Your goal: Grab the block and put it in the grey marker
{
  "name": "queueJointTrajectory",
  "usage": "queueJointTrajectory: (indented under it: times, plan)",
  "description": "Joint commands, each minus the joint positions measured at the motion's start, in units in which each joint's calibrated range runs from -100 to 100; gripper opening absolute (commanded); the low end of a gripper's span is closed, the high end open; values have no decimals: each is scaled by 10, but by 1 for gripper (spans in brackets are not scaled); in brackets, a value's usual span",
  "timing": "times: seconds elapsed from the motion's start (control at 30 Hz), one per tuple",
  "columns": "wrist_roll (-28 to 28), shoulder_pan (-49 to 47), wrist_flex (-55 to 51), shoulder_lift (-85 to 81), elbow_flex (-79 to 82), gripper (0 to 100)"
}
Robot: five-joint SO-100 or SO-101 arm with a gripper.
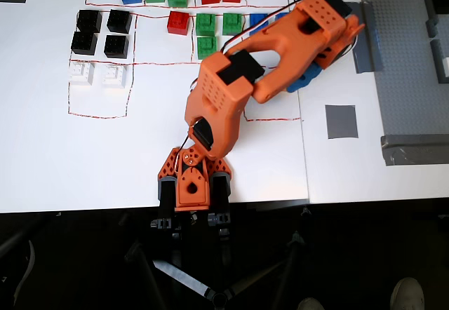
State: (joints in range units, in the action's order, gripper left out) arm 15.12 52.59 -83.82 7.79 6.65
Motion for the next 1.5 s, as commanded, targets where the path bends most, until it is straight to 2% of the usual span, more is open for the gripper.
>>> queueJointTrajectory:
  times: [0.0,0.3,0.7,0.73,0.8,1.1,1.33,1.47]
  plan:
    - [-15,0,4,-13,-45,31]
    - [-42,-26,4,25,-53,29]
    - [-74,-73,56,40,-25,27]
    - [-78,-77,61,40,-24,25]
    - [-84,-79,72,40,-23,1]
    - [-82,-77,71,27,-27,0]
    - [-86,-96,-32,2,-142,0]
    - [-67,-115,-52,-31,-184,0]
